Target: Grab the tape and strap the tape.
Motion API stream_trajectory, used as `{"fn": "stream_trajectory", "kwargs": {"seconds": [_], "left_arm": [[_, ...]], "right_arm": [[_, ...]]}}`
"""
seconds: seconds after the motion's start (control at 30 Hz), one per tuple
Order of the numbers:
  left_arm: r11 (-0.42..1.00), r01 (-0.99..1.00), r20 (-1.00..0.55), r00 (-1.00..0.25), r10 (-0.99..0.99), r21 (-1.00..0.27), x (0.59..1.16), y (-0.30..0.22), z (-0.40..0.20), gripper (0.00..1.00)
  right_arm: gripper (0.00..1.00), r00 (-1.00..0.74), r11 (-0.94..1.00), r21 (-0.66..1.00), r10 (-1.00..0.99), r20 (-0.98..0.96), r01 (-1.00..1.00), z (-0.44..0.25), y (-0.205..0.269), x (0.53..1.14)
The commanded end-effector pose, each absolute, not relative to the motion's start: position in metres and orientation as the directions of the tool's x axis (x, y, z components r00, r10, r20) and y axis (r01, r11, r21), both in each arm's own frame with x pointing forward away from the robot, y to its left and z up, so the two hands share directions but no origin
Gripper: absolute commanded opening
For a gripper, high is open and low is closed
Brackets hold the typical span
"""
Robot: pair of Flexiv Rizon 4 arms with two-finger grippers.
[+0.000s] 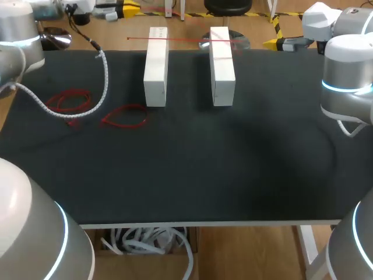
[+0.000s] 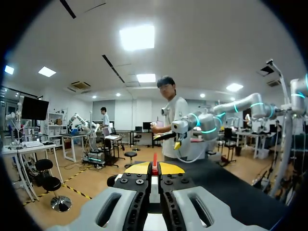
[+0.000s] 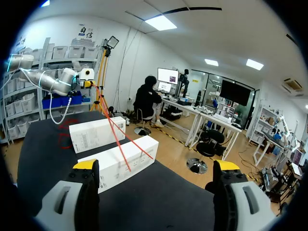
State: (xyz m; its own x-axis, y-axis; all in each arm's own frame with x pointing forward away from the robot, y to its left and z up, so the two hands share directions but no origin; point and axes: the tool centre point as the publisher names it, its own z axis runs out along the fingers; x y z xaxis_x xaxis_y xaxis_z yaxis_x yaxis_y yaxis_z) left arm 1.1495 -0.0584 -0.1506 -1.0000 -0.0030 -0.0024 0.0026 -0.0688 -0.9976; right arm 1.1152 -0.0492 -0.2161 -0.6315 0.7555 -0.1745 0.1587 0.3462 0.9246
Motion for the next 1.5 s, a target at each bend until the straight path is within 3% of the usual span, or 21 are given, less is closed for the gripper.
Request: {"fn": "stream_trajectory", "kwargs": {"seconds": [0.03,0.67,1.5], "left_arm": [[-0.044,0.000,0.003,-0.997,-0.071,-0.999,1.143,-0.068,-0.128,0.00],[-0.153,-0.022,0.032,-0.997,-0.069,-0.988,1.140,-0.094,-0.078,0.00],[-0.212,0.025,-0.016,-0.999,-0.042,-0.977,1.140,-0.102,-0.065,0.00]], "right_arm": [[1.00,-0.632,0.345,0.925,0.755,-0.174,0.157,-0.216,-0.050,1.115],[1.00,-0.632,0.345,0.925,0.755,-0.174,0.157,-0.216,-0.050,1.115],[1.00,-0.632,0.345,0.925,0.755,-0.174,0.157,-0.216,-0.050,1.115]]}}
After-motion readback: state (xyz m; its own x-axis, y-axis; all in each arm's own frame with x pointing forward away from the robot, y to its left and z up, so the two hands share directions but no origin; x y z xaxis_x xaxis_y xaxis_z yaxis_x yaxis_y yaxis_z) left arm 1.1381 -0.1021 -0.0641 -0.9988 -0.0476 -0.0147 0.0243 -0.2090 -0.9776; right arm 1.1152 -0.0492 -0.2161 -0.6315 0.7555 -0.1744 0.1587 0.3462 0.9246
